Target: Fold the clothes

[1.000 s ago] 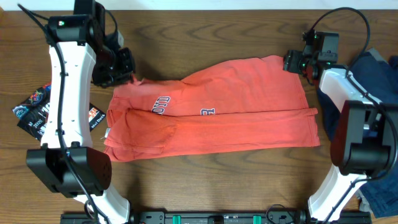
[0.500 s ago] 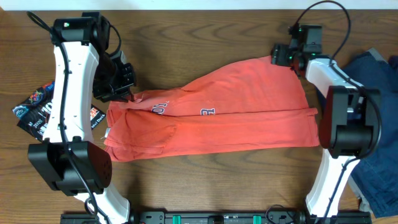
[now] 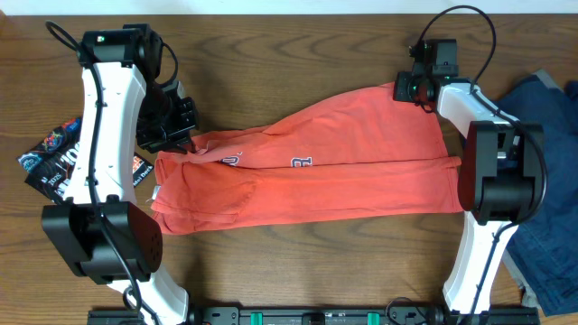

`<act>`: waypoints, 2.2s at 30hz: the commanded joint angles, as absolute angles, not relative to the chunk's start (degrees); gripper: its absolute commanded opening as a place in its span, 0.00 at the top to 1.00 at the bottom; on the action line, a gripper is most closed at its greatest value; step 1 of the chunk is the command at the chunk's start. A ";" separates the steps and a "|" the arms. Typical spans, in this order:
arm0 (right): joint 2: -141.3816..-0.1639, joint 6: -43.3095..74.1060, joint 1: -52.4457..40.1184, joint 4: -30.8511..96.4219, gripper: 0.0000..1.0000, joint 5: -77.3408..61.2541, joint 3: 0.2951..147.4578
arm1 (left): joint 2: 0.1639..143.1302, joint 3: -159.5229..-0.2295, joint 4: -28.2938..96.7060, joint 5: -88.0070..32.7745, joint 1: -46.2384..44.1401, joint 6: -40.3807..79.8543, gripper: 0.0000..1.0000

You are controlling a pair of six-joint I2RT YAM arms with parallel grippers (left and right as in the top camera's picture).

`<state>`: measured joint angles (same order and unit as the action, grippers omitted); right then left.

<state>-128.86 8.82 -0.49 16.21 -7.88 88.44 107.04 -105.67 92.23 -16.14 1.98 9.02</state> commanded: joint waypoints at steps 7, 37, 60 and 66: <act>-124.38 9.82 -0.40 30.15 0.99 -3.20 96.88 | 107.61 -105.47 93.58 -13.23 1.93 8.64 0.94; -114.87 11.05 0.80 80.75 0.46 1.85 91.37 | 107.61 -105.47 92.92 -10.94 1.93 7.11 0.94; -114.87 24.75 0.71 70.35 0.48 -8.01 83.07 | 107.61 -105.47 88.95 -10.87 1.91 7.11 0.94; -114.87 27.73 0.51 67.68 0.64 -7.88 82.61 | 107.61 -105.47 88.97 -10.87 1.91 7.11 0.94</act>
<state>-114.39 24.12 0.58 68.03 -7.16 83.37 107.04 -105.65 88.68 -11.60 1.98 7.64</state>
